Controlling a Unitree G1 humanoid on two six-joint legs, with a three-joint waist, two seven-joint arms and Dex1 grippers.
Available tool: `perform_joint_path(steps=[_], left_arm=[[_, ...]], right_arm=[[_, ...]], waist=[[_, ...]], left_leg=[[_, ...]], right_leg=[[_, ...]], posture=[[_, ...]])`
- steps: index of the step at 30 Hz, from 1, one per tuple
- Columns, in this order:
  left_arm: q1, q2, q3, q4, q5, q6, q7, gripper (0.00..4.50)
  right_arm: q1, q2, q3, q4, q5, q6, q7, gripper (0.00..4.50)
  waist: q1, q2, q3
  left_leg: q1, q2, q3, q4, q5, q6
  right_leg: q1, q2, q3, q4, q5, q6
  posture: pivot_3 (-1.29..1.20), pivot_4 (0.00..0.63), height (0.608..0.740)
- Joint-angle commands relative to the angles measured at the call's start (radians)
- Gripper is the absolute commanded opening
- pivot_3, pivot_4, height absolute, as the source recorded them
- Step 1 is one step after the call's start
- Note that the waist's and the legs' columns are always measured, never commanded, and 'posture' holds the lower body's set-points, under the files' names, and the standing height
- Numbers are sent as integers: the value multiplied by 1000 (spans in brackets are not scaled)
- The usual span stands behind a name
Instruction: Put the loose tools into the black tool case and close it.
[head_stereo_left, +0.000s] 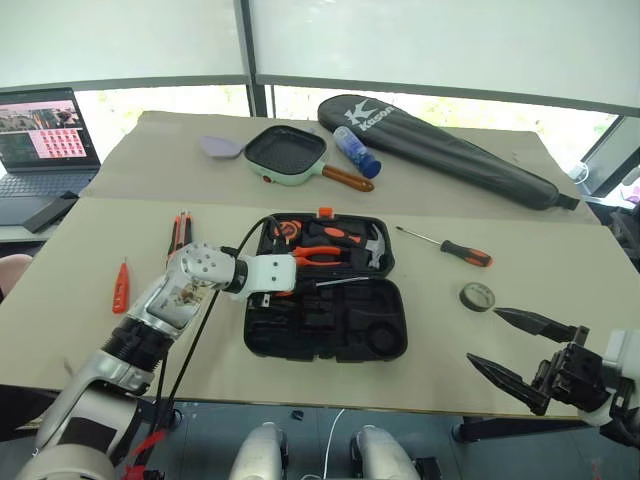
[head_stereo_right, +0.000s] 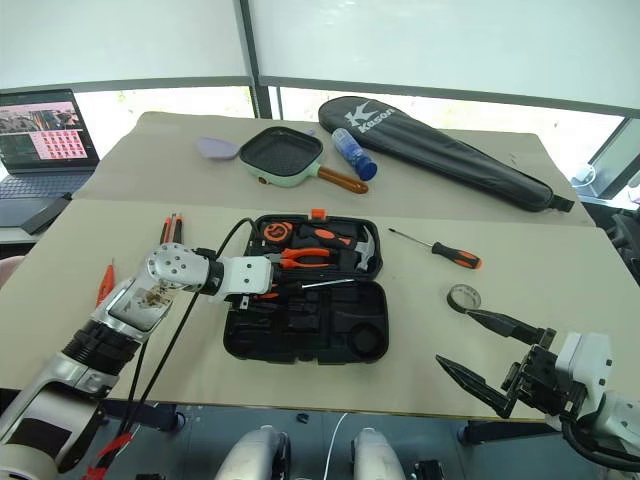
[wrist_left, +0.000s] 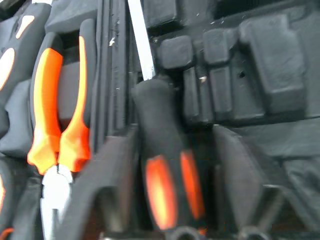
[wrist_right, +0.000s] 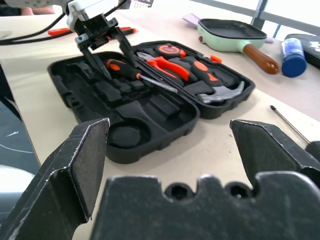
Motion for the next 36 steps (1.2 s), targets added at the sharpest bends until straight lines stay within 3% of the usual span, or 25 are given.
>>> perform_joint_path(steps=[1, 3, 6, 9, 14, 29, 36], left_arm=[[3, -14, 76, -52, -77, -24, 11, 3888], [10, -21, 93, -53, -95, -17, 15, 3888], [27, -54, 138, -33, -154, 30, 36, 3105], [46, -88, 167, 3, -197, 74, 46, 1963], [55, -116, 135, 99, -150, 3, 60, 52], [64, -147, -23, 182, 51, -12, 92, 52], [72, -188, 44, 141, -43, 18, 78, 52]], right_arm=[[-4, -9, -6, -37, 24, 14, 6, 4500], [-5, -5, -2, -40, 22, 19, 5, 4500], [-8, 2, 10, -45, 16, 23, -1, 4500], [-11, 8, 21, -45, 11, 21, -8, 4500], [-21, 21, 40, -39, 0, 10, -23, 4500], [15, 67, 57, -45, -35, -11, -42, 4500], [13, 83, 54, -42, -56, -7, -76, 4500]], waist=[[-1, 0, 0], [-2, 0, 0], [-4, 0, 0], [-4, 0, 0], [-4, 0, 0], [4, 3, -3], [9, 11, -11]], left_leg=[[0, 0, 0, 0, 0, 0], [0, 0, 0, 0, 0, 0], [0, 0, 0, 0, 0, 0], [0, 0, 0, 0, 0, 0], [0, 0, 0, 0, 0, 0], [4, -1, -1, 0, 0, 0], [7, -1, 0, 1, 0, 0]], right_leg=[[0, 0, 0, 0, 0, 0], [0, 0, 0, 0, 0, 0], [0, 0, 0, 0, 0, 0], [0, 0, 0, 0, 0, 0], [0, 0, 0, 0, 0, 0], [7, -1, -1, -2, 0, 1], [9, -1, 0, -3, -1, 5]], posture=[[0, 150, 740], [0, 150, 740], [0, 150, 740], [0, 150, 740], [0, 150, 740], [0, 150, 740], [0, 150, 740]])
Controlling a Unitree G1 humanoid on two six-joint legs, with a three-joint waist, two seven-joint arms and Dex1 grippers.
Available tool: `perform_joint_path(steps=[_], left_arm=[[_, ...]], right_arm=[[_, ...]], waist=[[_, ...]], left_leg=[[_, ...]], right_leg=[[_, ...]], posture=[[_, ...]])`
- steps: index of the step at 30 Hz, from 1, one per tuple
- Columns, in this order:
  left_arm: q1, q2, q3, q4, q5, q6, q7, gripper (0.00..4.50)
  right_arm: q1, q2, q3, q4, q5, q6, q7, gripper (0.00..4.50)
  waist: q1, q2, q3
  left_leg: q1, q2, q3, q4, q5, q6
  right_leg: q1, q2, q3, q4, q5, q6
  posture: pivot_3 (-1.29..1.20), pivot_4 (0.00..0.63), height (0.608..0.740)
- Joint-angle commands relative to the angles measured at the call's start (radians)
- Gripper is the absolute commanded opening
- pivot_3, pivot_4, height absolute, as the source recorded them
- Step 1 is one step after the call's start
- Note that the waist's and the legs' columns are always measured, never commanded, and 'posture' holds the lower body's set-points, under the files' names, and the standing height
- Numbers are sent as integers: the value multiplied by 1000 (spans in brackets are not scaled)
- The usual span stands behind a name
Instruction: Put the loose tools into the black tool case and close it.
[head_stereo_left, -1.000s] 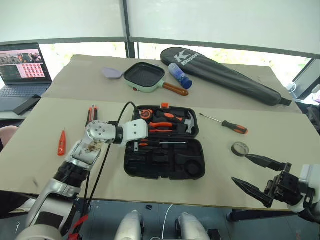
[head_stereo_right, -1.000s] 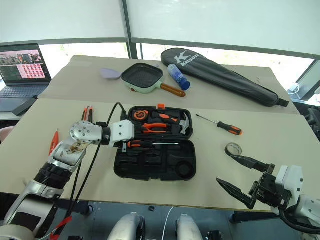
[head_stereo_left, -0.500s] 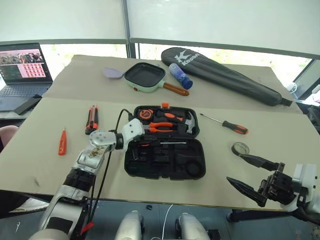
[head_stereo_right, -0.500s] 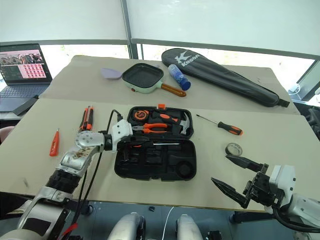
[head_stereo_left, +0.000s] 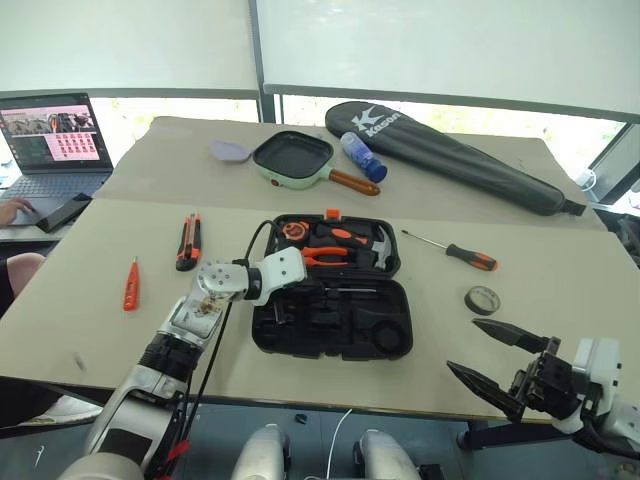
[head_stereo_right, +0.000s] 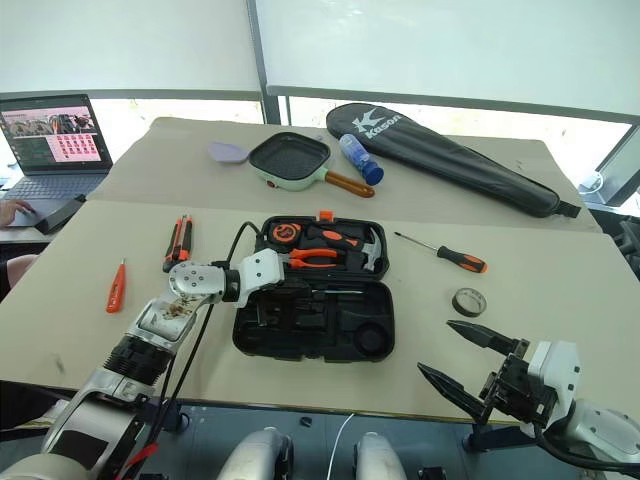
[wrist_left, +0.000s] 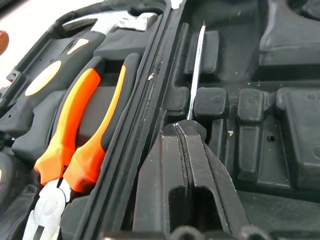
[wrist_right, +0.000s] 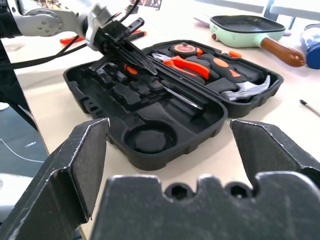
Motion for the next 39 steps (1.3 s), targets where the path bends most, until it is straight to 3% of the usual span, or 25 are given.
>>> perform_joint_path(steps=[1, 3, 5, 6, 8, 14, 19, 22, 25, 28, 34, 39], left_arm=[[40, -22, 66, -12, -100, 9, -12, 290], [55, -25, 190, -52, -228, -15, -20, 709], [76, -11, 281, -100, -322, -18, -32, 1469], [84, -4, 307, -115, -347, -20, -33, 2033], [129, 28, 372, -147, -415, -15, -65, 2424], [311, 174, 483, -241, -577, 67, -242, 4477], [381, 223, 527, -238, -603, 71, -273, 4477], [379, 209, 540, -248, -613, 69, -252, 4477], [373, 199, 539, -272, -641, 109, -234, 4477], [362, 192, 529, -280, -647, 126, -221, 4477], [338, 180, 498, -287, -641, 143, -214, 4477], [330, 175, 488, -308, -648, 158, -200, 4477]], right_arm=[[-8, 4, -51, -7, 3, -18, -38, 4500], [-11, 3, -107, 39, 9, -20, -64, 4500], [-8, 2, -155, 89, 8, -28, -78, 4500], [-7, 3, -172, 107, 6, -32, -79, 4500], [3, 4, -219, 192, -18, -67, -77, 4500], [17, -4, -272, 402, -84, -183, -56, 4500], [-110, -87, -247, 454, -107, -127, -103, 4500], [-259, -196, -169, 490, -184, 47, -212, 4500], [-460, -322, -6, 554, -275, 249, -234, 4500], [-690, -385, 174, 672, -379, 289, -177, 4500], [-1088, -324, 424, 1025, -549, 261, -94, 4500], [-1275, -232, 497, 1311, -650, 136, -153, 4500]], waist=[[-1, 0, 0], [-7, 0, 0], [-11, -1, 1], [-11, -2, 1], [-15, -2, 1], [-28, 0, 1], [-36, 0, 2], [-45, 1, 3], [-47, 1, 3], [-45, 1, 3], [-36, 1, 4], [-35, 1, 4]], left_leg=[[0, 0, 0, 0, 0, 0], [-1, 0, 0, 0, 0, 0], [-6, 1, -1, 0, 0, 0], [-7, 1, -1, 0, 0, 0], [-7, 1, -1, -1, 0, 0], [-4, 2, 0, -5, -1, 1], [0, 3, 0, -4, 0, 0], [2, 3, 0, -4, -1, 0], [2, 3, 0, -4, 0, 1], [0, 3, 2, -5, 0, 1], [-8, 2, 3, -6, 0, 1], [-14, 1, 3, -6, 0, 1]], right_leg=[[0, 0, 0, 0, 0, 0], [-1, 0, 0, 0, 1, -1], [-6, 0, 1, 0, 2, -3], [-7, 1, 0, 0, 2, -3], [-8, 1, 0, 0, 2, -3], [-6, 0, 1, -1, 0, -4], [-3, 0, 2, -1, -1, -5], [-3, -1, 5, -1, -1, -5], [-4, 0, 5, -1, 0, -5], [-7, 1, 4, 0, 0, -6], [-14, 1, 3, 0, 0, -6], [-18, 0, 2, 0, 1, -5]], posture=[[0, 150, 740], [0, 150, 740], [0, 150, 740], [0, 150, 740], [0, 150, 740], [0, 150, 740], [0, 150, 740], [0, 150, 740], [0, 150, 740], [0, 150, 740], [0, 150, 740], [0, 150, 740]])
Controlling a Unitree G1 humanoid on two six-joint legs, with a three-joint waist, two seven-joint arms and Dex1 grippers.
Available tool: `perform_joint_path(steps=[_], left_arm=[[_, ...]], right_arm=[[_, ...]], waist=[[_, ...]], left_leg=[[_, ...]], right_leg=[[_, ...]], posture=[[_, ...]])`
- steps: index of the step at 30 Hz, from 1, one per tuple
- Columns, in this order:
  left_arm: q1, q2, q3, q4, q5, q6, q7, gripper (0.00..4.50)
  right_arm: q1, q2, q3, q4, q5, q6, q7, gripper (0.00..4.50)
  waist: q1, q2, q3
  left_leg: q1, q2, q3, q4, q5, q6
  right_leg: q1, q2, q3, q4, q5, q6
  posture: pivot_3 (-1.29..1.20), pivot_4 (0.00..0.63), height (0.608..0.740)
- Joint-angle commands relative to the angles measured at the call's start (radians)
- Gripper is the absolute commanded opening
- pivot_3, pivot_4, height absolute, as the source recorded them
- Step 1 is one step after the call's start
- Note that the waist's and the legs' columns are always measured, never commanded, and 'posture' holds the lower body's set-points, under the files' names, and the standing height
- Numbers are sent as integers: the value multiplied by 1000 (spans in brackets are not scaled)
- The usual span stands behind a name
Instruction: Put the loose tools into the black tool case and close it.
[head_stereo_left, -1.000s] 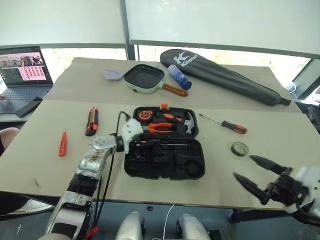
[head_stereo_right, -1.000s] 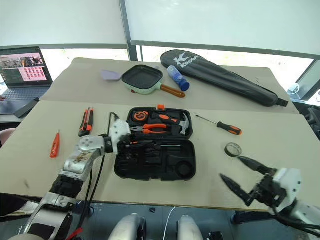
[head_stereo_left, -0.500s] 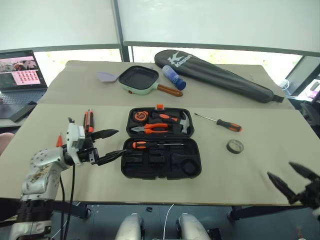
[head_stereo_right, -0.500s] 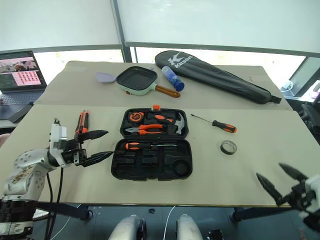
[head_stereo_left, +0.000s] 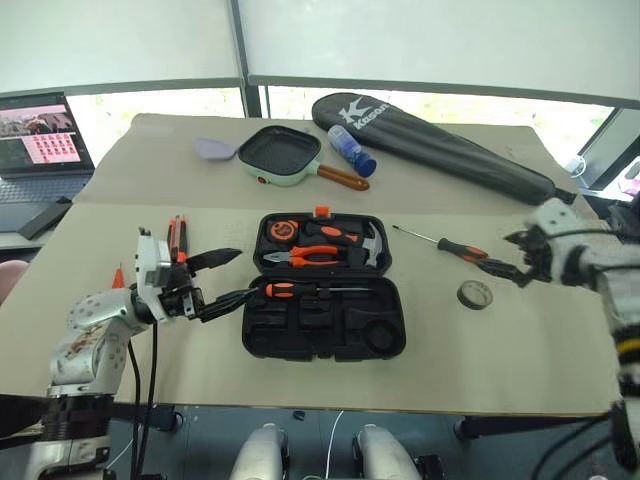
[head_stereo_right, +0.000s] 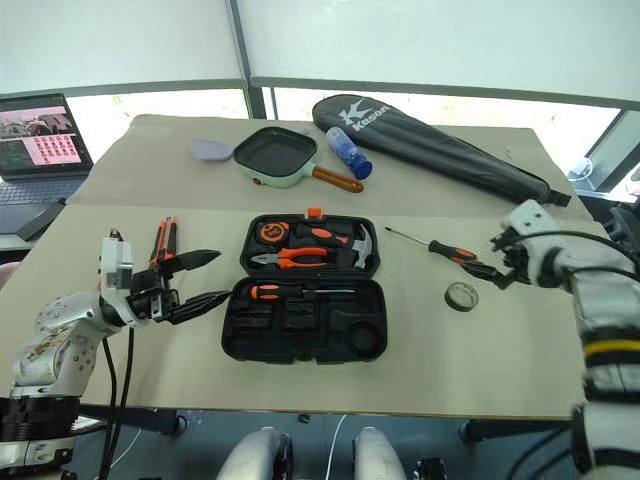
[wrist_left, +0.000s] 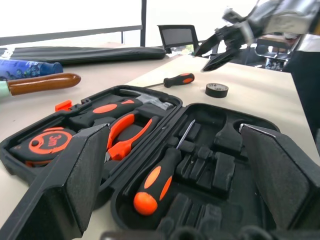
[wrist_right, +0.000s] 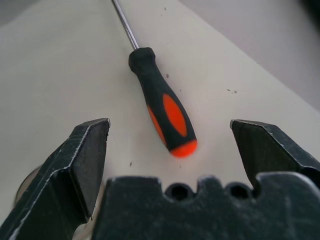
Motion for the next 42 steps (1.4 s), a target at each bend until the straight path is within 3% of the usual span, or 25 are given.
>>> perform_joint_path(steps=[1, 7, 8, 10, 18, 22, 26, 30, 34, 38, 42], left_arm=[[-11, -2, 4, -44, -19, 12, 11, 4477], [-3, -1, 0, -44, -10, 5, 8, 4477], [-4, -1, 0, -42, -8, 2, 7, 4500], [-7, 0, 1, -37, -5, -4, 6, 4500], [5, 7, 15, -49, -10, -6, 10, 4500], [30, 12, 10, -78, -11, -12, -7, 4500], [64, 36, -8, -94, 17, -56, -61, 4500], [95, 71, -12, -73, 45, -108, -121, 4500], [117, 84, -3, -60, 50, -129, -139, 4500], [145, 92, 1, -66, 56, -137, -147, 4500], [189, 107, 5, -89, 54, -139, -152, 4500]], right_arm=[[-90, 25, 33, 166, -70, -102, -23, 4500], [-206, 82, 55, 378, -120, -114, -26, 4500], [-213, 88, 55, 394, -120, -118, -2, 4089], [-225, 98, 50, 416, -119, -129, 20, 3775], [-230, 120, 32, 419, -116, -239, 110, 1065], [-202, 63, 7, 357, -101, -395, 132, 1014], [-153, 22, -43, 165, 6, -511, 322, 1014], [-19, 25, 12, -303, 156, -316, 538, 1014], [26, 67, 156, -685, 122, 54, 483, 1014], [33, 104, 290, -860, 48, 220, 439, 1014], [2, 143, 368, -857, -46, 263, 363, 1014]], waist=[[-1, 0, 0], [-8, 1, 0], [-9, 1, 0], [-11, 1, 0], [-30, 1, 0], [-30, 1, 1], [-29, 4, 4], [-33, 4, 4], [-33, 4, 4], [-17, 4, 4], [-1, 3, 4]], left_leg=[[-1, 0, 0, 0, 0, 0], [-1, 0, 0, 0, 0, 0], [-1, 0, 0, 0, 0, 0], [0, 0, 0, 0, 0, 0], [1, 1, -1, 0, 0, 0], [1, 1, -2, 0, 0, 0], [0, 1, -2, 0, 0, 0], [2, 3, -5, -1, 0, 0], [4, 5, -6, -2, 0, 0], [3, 4, -6, -1, 0, -1], [2, 2, -6, -1, 0, -1]], right_leg=[[-1, 0, 0, 0, 0, 0], [-1, 0, 0, 1, 0, 0], [-1, 0, 0, 1, 0, 0], [-1, 0, 0, 1, 0, 0], [0, 0, 0, 2, 0, 0], [-1, 0, 0, 3, 0, 0], [-1, -1, 0, 2, 0, 0], [-1, 1, 0, 4, 0, 0], [-1, 1, 0, 5, 0, -1], [-2, 0, 0, 6, 0, -1], [-2, -1, 0, 5, 0, -1]], posture=[[0, 150, 740], [0, 150, 740], [0, 150, 740], [0, 150, 740], [0, 150, 740], [0, 150, 740], [0, 150, 740], [0, 150, 740], [0, 150, 740], [0, 150, 740], [0, 150, 740]])
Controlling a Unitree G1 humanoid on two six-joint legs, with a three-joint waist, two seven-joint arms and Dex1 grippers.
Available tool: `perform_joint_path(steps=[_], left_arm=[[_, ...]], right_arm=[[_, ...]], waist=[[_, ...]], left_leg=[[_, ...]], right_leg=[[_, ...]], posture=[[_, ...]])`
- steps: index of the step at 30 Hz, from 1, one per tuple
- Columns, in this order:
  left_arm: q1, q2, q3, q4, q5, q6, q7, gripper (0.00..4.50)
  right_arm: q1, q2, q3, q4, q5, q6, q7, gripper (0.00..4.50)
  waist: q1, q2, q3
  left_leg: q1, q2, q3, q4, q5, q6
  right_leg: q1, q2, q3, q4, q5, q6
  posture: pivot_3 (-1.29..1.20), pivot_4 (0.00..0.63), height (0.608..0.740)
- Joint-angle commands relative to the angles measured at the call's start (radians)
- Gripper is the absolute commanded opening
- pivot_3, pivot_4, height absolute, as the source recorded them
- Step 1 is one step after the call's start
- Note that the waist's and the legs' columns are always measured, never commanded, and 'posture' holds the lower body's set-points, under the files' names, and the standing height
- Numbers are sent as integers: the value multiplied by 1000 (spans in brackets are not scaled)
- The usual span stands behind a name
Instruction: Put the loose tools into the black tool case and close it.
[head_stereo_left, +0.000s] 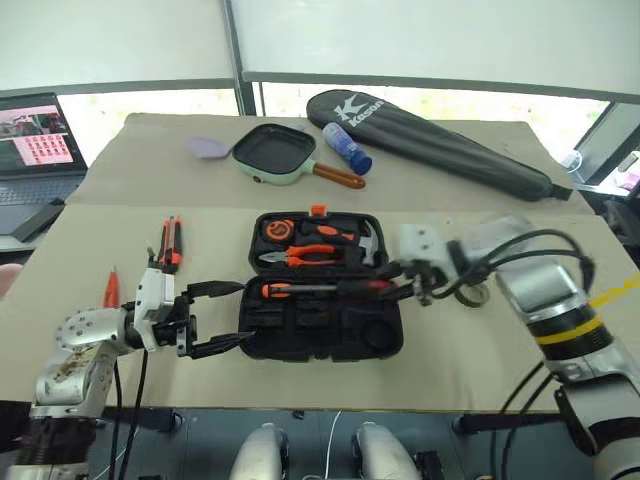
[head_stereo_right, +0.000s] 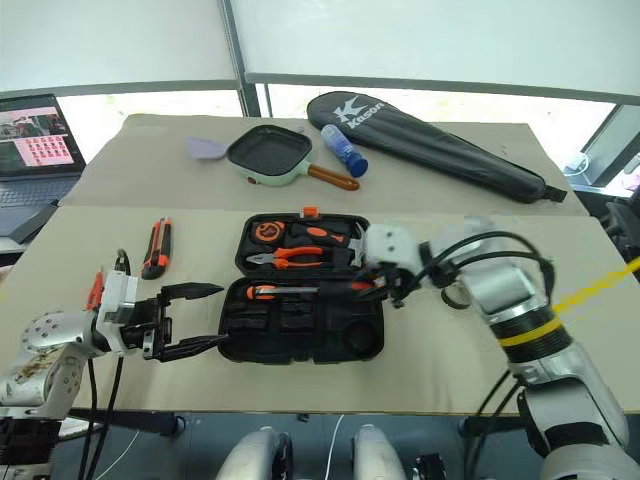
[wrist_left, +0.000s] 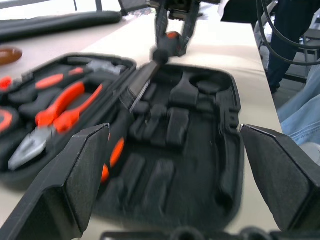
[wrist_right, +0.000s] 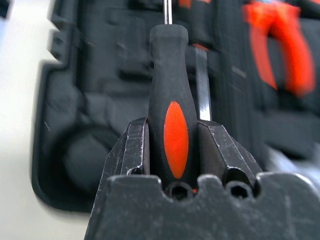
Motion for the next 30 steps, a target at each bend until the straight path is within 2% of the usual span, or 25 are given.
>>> perform_joint_path(steps=[1, 14, 19, 21, 22, 26, 30], left_arm=[[28, 24, 20, -43, -6, -16, -9, 4500], [74, 42, 32, -83, -13, -7, 23, 4500], [65, 40, 29, -80, -9, -10, 37, 4500], [67, 40, 29, -86, -9, -9, 44, 4500], [70, 39, 29, -91, -9, -8, 47, 4500], [98, 35, 38, -105, -10, -9, 66, 4500], [129, 33, 44, -114, -14, -9, 77, 4500]], right_arm=[[-34, -9, 32, -7, -81, 6, -53, 1014], [-21, -87, 56, 4, -115, 6, -19, 1014], [-13, -74, 68, 13, -117, 6, -22, 1014], [-16, -63, 48, 21, -99, -2, -29, 2014], [-15, -63, 40, 20, -91, -8, -26, 2160], [-24, -86, -32, 15, -9, -95, 41, 3529], [-42, -93, -110, 45, 76, -163, 93, 3529]], waist=[[7, 0, 0], [6, 0, 0], [5, 0, 0], [5, 0, 0], [5, -1, 0], [6, -1, 0], [5, -1, 1]], left_leg=[[-1, -1, 0, 0, 0, 0], [-3, -1, 4, 2, 0, 0], [-3, -1, 5, 2, 0, 0], [-3, -1, 5, 2, 0, 0], [-3, -1, 5, 2, 0, 0], [-3, -1, 5, 2, 0, 0], [-3, 0, 3, 2, 0, 0]], right_leg=[[-1, 0, 0, 0, 0, 0], [-2, 1, -1, 0, 0, 0], [-2, 1, -1, 0, 0, 0], [-2, 1, -1, 0, 0, 0], [-2, 1, -1, 0, 0, 0], [-2, 1, -1, 0, 0, 0], [-2, 1, -1, 0, 0, 0]], posture=[[0, 150, 740], [0, 150, 740], [0, 150, 740], [0, 150, 740], [0, 150, 740], [0, 150, 740], [0, 150, 740]])
